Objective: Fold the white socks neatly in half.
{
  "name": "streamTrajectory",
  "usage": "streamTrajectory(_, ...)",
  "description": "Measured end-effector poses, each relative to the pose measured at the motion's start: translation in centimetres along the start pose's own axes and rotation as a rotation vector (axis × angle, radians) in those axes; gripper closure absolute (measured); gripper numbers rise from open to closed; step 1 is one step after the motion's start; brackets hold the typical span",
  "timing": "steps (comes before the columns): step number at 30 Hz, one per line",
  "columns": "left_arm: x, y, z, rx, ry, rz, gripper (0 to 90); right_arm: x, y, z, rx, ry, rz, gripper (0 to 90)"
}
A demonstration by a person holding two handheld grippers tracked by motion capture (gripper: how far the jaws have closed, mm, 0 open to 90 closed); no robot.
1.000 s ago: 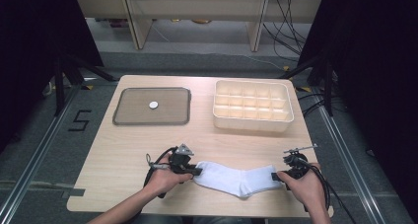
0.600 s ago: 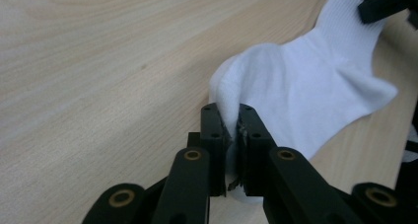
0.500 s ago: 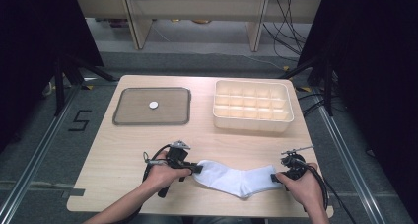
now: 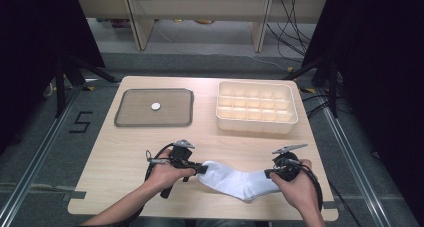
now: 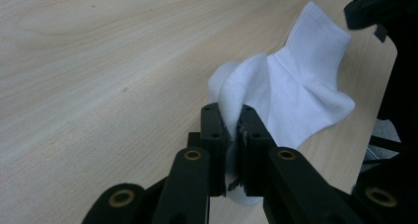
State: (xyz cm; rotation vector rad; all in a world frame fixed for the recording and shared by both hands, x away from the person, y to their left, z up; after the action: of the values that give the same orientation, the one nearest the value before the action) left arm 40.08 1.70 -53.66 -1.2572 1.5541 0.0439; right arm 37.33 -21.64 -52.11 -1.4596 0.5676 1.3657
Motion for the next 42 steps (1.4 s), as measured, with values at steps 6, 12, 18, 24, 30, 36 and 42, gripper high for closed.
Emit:
streamTrajectory(6, -0.3, -0.3, -0.1, -0.002, 0.01, -0.006, 83.6, 2.3, -0.3, 2.0, -0.028, -0.045, 0.053, 90.0)
streamTrajectory(12, -0.4, -0.5, -0.1, -0.006, 0.01, -0.02, 83.7, 3.5, -0.2, 2.9, -0.046, -0.061, 0.092, 90.0)
streamTrajectory(18, -0.7, -0.6, -0.3, -0.001, 0.023, -0.016, 83.7, 4.0, -0.5, 3.3, -0.048, -0.074, 0.09, 90.0)
streamTrajectory(24, -0.8, -0.8, -0.5, -0.011, 0.029, -0.025, 83.7, 4.4, -0.6, 3.7, -0.056, -0.075, 0.102, 89.8)
streamTrajectory(30, -1.1, -1.0, -0.9, -0.013, 0.045, -0.035, 83.7, 5.4, -0.6, 4.0, -0.049, -0.081, 0.116, 89.3)
streamTrajectory(36, -1.5, -1.6, -1.4, -0.01, 0.068, -0.049, 83.6, 5.6, -0.8, 4.2, -0.056, -0.09, 0.118, 88.8)
streamTrajectory(42, -1.8, -2.2, -2.2, -0.003, 0.094, -0.06, 83.6, 5.9, -1.0, 4.5, -0.052, -0.092, 0.112, 88.3)
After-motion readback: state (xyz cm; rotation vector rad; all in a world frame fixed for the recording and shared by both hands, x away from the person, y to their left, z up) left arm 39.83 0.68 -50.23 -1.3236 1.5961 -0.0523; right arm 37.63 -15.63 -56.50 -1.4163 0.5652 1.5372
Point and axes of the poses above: each handheld gripper's, and its own axes: x roughly forward along the jaws, y roughly out of its underside, z roughly to its left, the point moved 9 cm from there along x, roughly forward along the jaws, and after that the axes turned 8 degrees about z, right-handed, at the moved point
